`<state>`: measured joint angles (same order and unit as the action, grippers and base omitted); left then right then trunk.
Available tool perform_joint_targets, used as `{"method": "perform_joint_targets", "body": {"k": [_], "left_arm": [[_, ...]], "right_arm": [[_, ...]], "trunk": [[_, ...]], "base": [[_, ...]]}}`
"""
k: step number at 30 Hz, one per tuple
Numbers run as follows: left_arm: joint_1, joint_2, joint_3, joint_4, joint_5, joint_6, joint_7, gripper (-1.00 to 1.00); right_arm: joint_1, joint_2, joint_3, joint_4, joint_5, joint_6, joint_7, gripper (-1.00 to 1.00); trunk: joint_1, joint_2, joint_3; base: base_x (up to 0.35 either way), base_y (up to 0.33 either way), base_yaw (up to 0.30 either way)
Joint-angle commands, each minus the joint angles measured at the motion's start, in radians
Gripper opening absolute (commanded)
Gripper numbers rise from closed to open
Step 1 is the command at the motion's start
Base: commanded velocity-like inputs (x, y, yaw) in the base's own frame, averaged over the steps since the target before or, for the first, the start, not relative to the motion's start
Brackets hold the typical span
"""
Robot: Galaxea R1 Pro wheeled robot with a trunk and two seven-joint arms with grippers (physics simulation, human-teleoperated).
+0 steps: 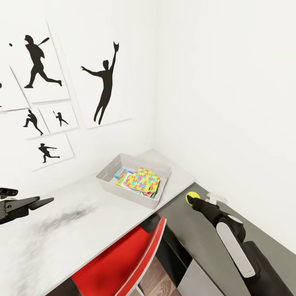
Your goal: Put all the toys in the child's room - the three board games (two on the bed and one on the table), the two jigsaw puzzles on the table, and the tennis ball on the table - inside the toy box on the table in the child's room.
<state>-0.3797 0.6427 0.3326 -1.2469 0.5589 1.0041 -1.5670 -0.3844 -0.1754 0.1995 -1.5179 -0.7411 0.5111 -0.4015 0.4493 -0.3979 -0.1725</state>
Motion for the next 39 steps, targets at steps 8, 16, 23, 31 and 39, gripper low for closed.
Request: {"method": "perform_joint_targets", "body": {"k": [8, 16, 23, 31, 39], "left_arm": [[-0.001, 0.003, 0.001, 0.026, 0.000, 0.009, -0.004, 1.00], [-0.001, 0.003, 0.002, 0.039, -0.001, 0.006, -0.004, 1.00], [-0.001, 0.001, 0.002, 0.040, -0.002, 0.006, -0.004, 1.00], [-0.001, 0.000, 0.002, 0.040, -0.001, 0.007, -0.004, 1.00], [-0.001, -0.001, 0.002, 0.040, -0.002, 0.007, -0.004, 1.00]], "right_arm": [[0.000, -0.001, 0.000, -0.002, -0.013, 0.000, 0.001, -1.00], [0.000, 0.000, 0.000, -0.002, -0.013, 0.000, 0.001, -1.00], [0.001, 0.000, 0.000, 0.000, -0.012, -0.002, 0.001, -1.00], [0.001, 0.002, 0.000, 0.002, -0.012, -0.002, 0.001, -1.00], [0.001, 0.003, 0.000, 0.004, -0.012, -0.007, 0.001, -1.00]], "trunk": [[0.001, -0.002, 0.011], [0.001, -0.002, 0.024], [0.001, -0.002, 0.035], [0.001, -0.002, 0.047], [0.001, -0.002, 0.052]], "base": [[0.000, 0.000, 0.000], [0.000, 0.000, 0.045], [0.000, 0.000, 0.089], [0.000, 0.000, 0.166], [0.000, 0.000, 0.099]]}}
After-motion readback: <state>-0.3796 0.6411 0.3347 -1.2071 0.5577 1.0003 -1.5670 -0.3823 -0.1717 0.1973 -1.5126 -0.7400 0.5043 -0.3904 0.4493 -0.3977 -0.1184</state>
